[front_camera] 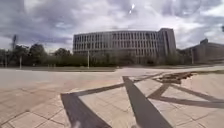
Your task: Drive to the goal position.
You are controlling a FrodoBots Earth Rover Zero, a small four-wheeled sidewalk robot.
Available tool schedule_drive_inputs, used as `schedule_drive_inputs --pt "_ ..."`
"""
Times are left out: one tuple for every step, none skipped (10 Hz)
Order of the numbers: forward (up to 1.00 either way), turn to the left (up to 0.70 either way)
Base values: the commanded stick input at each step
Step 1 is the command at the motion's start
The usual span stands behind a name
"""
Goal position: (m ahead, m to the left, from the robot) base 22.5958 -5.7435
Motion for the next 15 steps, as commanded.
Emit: schedule_drive_inputs --pt "0.70 0.00" --pt "0.70 0.00" --pt "0.70 0.00" --pt "0.70 0.00" --pt "0.70 0.00" --pt "0.70 0.00" --pt "0.70 0.00" --pt "0.70 0.00" --pt "0.70 0.00" --pt "0.70 0.00" --pt "0.70 0.00" --pt "0.70 0.00" --pt "0.70 0.00" --pt "0.70 -0.08" --pt "0.70 -0.30"
